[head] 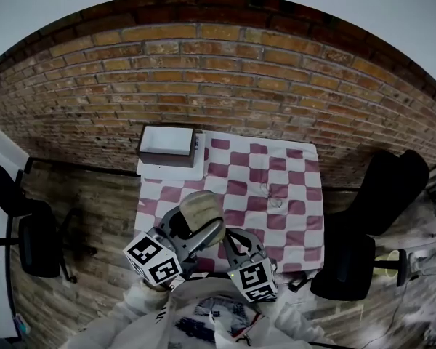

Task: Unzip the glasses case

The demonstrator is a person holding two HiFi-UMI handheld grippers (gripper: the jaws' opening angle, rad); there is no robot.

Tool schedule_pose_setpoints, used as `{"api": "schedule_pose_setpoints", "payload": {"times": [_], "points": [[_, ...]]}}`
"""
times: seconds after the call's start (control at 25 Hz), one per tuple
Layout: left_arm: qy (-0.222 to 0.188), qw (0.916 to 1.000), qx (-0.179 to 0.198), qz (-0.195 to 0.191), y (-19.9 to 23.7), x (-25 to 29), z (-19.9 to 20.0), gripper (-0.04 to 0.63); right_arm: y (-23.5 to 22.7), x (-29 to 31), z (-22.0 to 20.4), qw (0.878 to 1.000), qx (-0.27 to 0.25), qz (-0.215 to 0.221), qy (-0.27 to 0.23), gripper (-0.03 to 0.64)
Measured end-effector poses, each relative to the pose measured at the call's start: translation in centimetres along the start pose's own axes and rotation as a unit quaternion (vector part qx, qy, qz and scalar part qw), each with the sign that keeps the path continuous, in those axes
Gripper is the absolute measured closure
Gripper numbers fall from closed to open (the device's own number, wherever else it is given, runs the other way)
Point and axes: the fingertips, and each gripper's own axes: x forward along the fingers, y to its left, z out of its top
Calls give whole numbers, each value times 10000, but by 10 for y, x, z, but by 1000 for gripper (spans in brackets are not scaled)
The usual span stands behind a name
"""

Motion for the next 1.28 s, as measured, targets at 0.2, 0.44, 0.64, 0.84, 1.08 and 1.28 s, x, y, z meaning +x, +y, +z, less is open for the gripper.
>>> {"api": "schedule_pose_setpoints", "payload": {"times": [0.2,0.44,0.64,0.84,1.08,1.28], "points": [[86,10000,10,-6,0,-1,-3,305,-1,1,1,9994,-314,-149,29,600],[224,9997,-3,-34,-3,-1,-7,305,-6,-4,-2,9988,-388,-280,105,600],[284,9995,14,-103,-5,1,-16,305,-9,-7,-6,9982,-442,-388,135,600],[415,9991,-4,-76,-2,-2,-19,305,-5,-5,-7,9975,-552,-405,164,600],[438,9990,-34,-68,2,-6,-23,305,-2,-3,-4,9955,-810,-474,165,600],[574,9983,-3,-32,5,-8,-30,305,-5,-1,-3,9929,-998,-607,204,600]]}}
